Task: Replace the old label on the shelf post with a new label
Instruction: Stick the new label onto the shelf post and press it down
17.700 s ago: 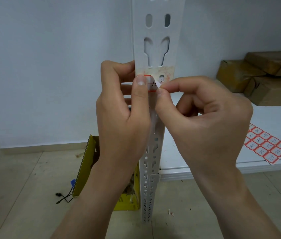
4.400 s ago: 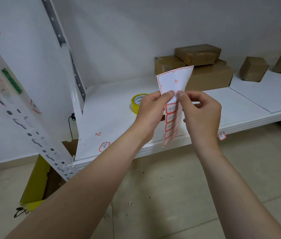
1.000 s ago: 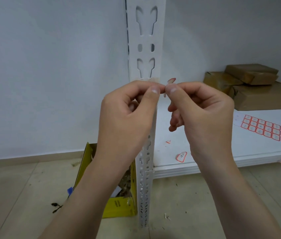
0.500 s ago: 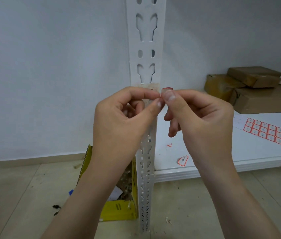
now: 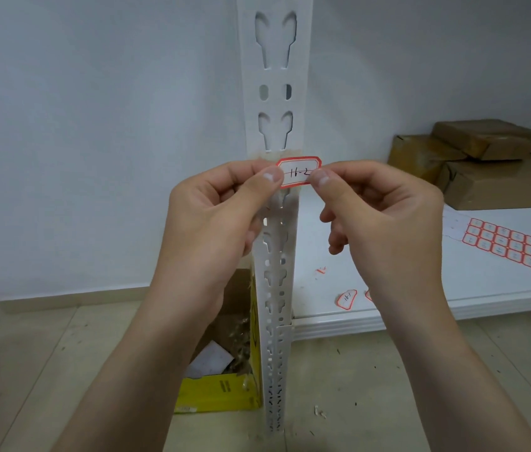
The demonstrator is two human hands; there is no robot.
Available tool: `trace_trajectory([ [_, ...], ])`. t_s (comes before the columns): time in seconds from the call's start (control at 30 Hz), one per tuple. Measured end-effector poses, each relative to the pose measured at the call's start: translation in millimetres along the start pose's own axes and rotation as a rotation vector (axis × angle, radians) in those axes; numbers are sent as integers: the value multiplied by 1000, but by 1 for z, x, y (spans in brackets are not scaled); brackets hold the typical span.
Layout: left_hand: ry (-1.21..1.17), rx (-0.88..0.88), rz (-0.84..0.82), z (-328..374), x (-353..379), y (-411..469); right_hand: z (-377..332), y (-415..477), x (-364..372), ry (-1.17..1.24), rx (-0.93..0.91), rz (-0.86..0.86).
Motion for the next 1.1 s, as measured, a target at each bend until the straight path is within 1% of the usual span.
trace_trajectory([
  [0.23,50,9,19,-3,-7,2,-3,-1,5,-44,-26,-8],
  [0.43,79,8,35,-3,-11,3,-2,-1,10,-20,11,-11],
  [0.63,179,95,112,-2,-13,2,-1,1,14,4,34,-26],
  [0.83,283,204,167,-1,-11,2,0,3,16,-35,25,-22],
  [1.1,299,231,233,-6,-11,5,4,8,20,-119,-51,1],
])
Point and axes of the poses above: each hand's wrist, its own y-axis towards the middle knuckle, its own x-axis out of the palm, z = x × y, the point moved 3 cm from there along y, towards the middle knuckle, and after that the axes turned 5 degrees about -z, right-handed, at the moved point
